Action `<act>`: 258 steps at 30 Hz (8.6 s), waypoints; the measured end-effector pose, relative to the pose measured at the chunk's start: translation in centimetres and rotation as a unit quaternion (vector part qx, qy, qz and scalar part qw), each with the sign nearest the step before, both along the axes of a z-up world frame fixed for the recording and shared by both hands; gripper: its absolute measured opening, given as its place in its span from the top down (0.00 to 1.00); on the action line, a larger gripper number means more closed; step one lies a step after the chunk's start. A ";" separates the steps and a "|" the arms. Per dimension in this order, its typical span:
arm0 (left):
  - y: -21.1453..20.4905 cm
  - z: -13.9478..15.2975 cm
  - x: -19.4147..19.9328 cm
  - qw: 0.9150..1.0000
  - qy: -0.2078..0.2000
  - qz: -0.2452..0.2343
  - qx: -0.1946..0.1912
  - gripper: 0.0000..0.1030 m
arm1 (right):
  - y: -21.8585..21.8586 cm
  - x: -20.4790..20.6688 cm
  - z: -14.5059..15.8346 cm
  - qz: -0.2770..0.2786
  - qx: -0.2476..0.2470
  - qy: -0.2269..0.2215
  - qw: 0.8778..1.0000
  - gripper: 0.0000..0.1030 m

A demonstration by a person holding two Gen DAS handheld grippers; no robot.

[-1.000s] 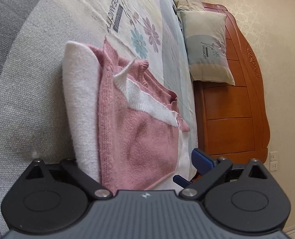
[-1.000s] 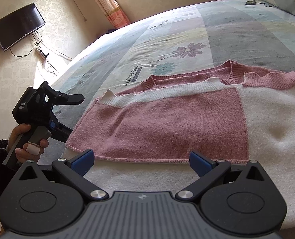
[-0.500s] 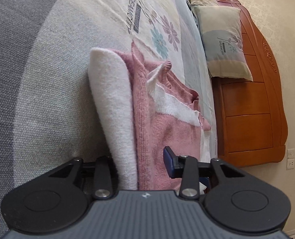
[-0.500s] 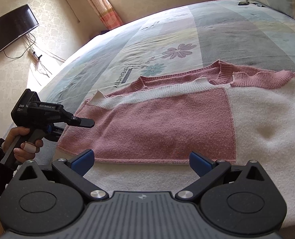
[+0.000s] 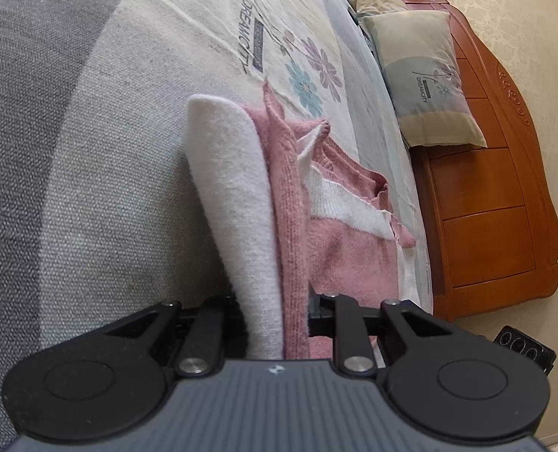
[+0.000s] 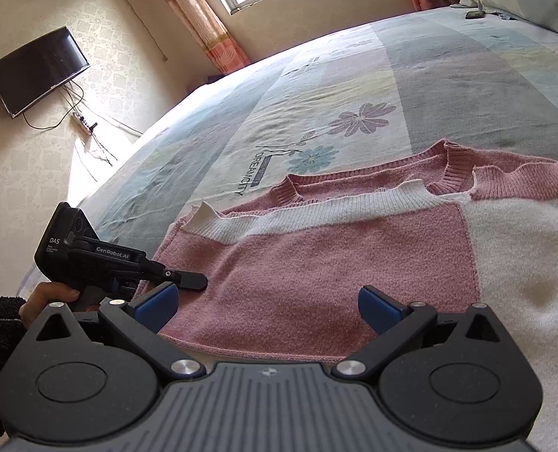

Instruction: Fold clothes

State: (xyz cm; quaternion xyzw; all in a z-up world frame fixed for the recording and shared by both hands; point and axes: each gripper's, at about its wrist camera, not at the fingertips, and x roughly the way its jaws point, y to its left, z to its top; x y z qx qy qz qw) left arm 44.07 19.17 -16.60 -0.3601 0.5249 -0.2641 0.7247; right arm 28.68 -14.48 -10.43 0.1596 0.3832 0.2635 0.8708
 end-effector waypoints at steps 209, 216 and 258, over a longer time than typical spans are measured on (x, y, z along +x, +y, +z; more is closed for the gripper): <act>-25.1 11.2 -6.2 0.945 -0.198 -0.114 0.233 0.07 | -13.3 -7.4 -1.7 -0.056 -0.220 -0.070 0.971 0.00; -25.5 11.9 -7.0 0.942 -0.219 -0.118 0.225 0.07 | -13.7 -9.4 0.5 -0.076 -0.215 -0.077 0.971 0.00; -24.5 10.5 -9.4 0.944 -0.211 -0.081 0.238 0.07 | -14.4 -5.8 0.8 -0.116 -0.231 -0.022 0.966 0.00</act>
